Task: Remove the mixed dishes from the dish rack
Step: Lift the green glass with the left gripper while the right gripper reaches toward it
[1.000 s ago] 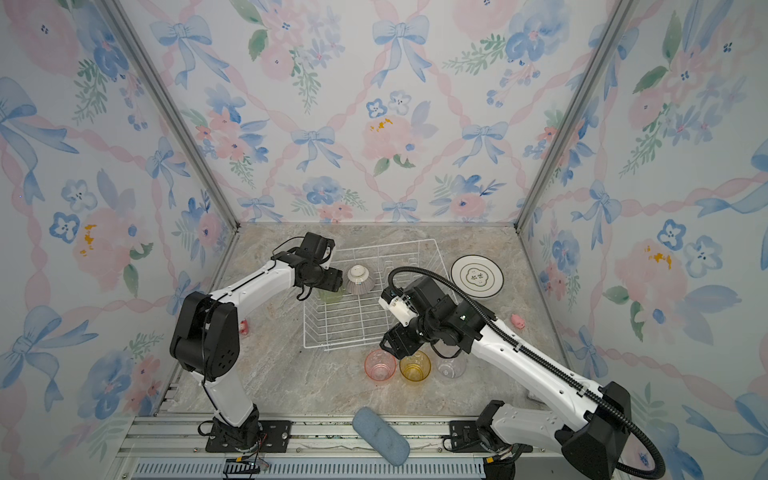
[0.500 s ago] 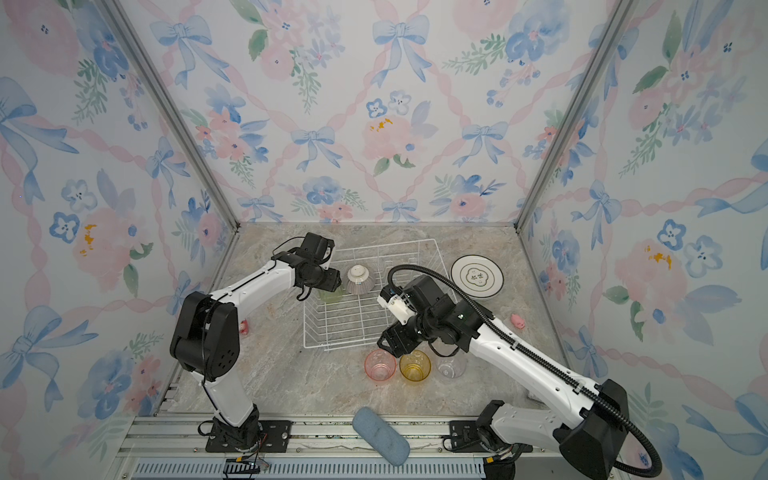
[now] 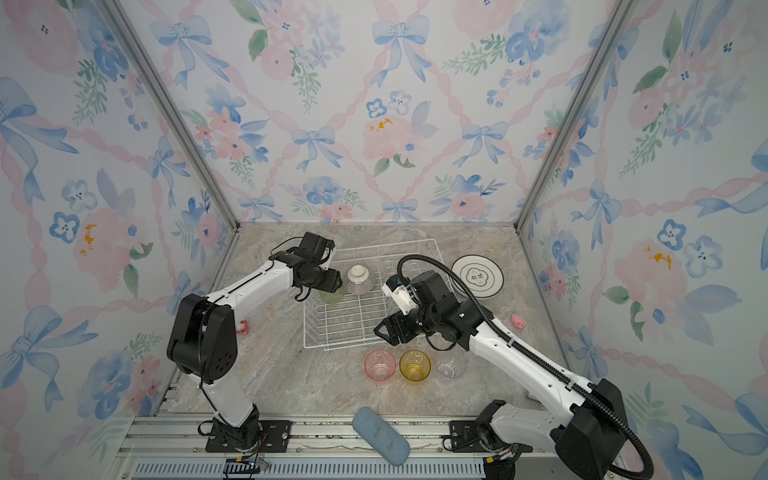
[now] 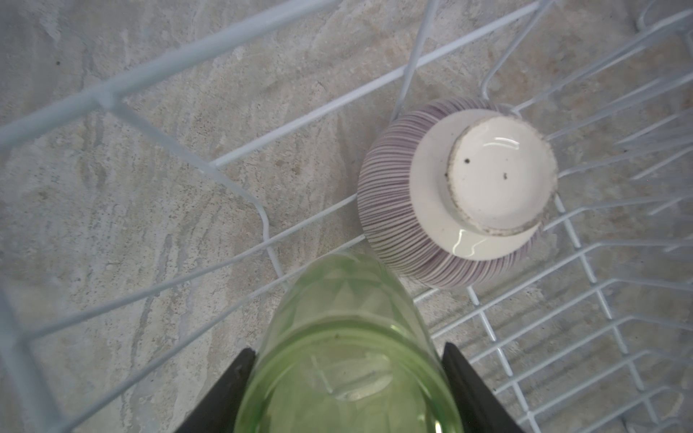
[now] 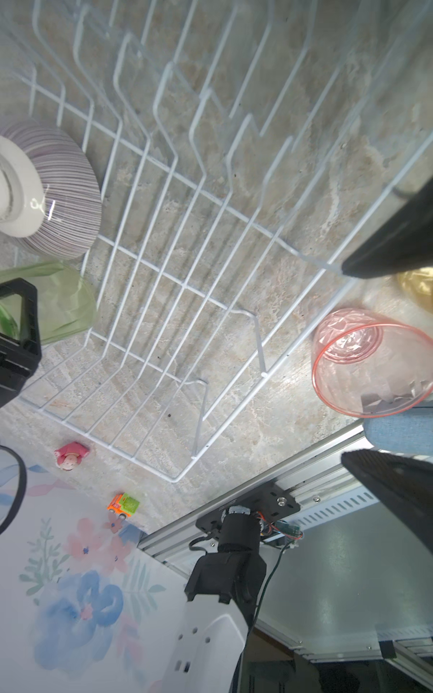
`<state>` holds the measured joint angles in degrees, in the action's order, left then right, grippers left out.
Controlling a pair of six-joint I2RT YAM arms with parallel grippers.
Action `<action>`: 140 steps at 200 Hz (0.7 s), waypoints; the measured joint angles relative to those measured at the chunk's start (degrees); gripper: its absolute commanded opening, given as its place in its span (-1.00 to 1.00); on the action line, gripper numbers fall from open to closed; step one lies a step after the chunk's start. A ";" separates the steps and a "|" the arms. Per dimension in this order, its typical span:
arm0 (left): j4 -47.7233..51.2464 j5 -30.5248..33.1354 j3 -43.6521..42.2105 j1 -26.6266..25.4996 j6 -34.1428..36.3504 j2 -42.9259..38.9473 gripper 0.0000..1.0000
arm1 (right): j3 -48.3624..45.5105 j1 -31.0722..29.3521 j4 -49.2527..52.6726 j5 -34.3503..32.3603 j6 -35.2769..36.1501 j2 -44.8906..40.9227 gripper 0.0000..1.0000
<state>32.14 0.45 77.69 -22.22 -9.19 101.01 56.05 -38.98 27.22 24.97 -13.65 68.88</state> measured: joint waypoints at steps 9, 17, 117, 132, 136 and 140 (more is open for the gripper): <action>0.35 -0.81 0.00 0.00 0.00 -1.22 -0.05 | -0.50 0.39 -2.49 1.46 -1.03 0.31 0.50; 0.66 -1.70 0.00 0.00 -0.02 -2.60 -0.05 | -0.94 0.68 -4.66 2.64 -1.90 0.70 0.49; 0.74 -21.49 0.00 1.25 -2.21 -14.56 -0.04 | -10.56 5.27 -35.04 17.20 -15.54 6.45 0.22; 0.33 -24.94 0.00 1.25 -2.86 -16.00 -0.04 | -11.45 5.64 -39.19 18.91 -17.73 7.08 0.17; 0.13 -25.79 -0.02 1.25 -2.97 -16.31 -0.04 | -11.56 5.68 -40.33 19.34 -18.08 7.21 0.17; -0.17 -26.69 -0.04 1.25 -3.13 -16.65 -0.04 | -11.58 5.73 -41.18 19.69 -18.71 7.30 0.16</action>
<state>31.97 -26.24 77.65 -20.97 -12.32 84.36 44.47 -33.26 -13.96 44.66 -32.36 76.18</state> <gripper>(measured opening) 0.629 0.592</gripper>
